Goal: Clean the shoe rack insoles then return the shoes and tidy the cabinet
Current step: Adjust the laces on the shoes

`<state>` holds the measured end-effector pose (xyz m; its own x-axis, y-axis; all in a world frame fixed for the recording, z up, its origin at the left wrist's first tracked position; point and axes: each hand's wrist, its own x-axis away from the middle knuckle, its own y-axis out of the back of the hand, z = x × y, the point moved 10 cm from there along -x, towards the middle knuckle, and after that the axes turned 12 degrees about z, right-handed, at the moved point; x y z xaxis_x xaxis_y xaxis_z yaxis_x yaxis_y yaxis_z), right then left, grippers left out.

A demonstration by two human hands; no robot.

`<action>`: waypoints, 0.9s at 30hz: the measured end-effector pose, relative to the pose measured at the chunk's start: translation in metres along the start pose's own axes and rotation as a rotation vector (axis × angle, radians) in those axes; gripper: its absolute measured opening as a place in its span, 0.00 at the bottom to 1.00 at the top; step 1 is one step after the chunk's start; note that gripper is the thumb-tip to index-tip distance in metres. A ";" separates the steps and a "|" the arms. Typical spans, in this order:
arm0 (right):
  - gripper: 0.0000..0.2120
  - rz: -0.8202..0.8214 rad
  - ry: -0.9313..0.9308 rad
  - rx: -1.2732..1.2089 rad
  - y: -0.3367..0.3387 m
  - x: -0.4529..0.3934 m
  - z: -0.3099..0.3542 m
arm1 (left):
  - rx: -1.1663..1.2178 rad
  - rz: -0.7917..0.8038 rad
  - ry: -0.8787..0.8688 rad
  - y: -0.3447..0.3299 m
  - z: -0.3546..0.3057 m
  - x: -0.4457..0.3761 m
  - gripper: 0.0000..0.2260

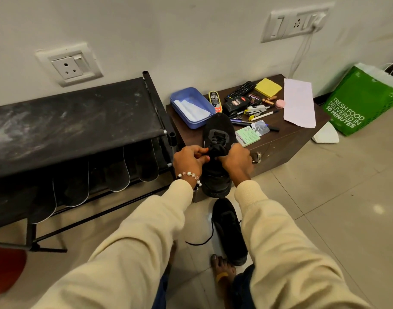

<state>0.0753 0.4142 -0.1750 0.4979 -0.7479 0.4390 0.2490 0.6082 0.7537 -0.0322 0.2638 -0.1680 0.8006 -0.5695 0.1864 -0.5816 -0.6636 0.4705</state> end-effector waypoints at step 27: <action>0.19 0.108 -0.074 -0.311 0.040 0.150 -0.137 | -0.057 0.195 -0.277 -0.063 -0.050 0.160 0.11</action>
<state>0.2734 0.3626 -0.1458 0.4769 -0.6847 0.5511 0.4448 0.7288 0.5206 0.1395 0.2390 -0.1251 0.6012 -0.7981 0.0403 -0.7045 -0.5055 0.4981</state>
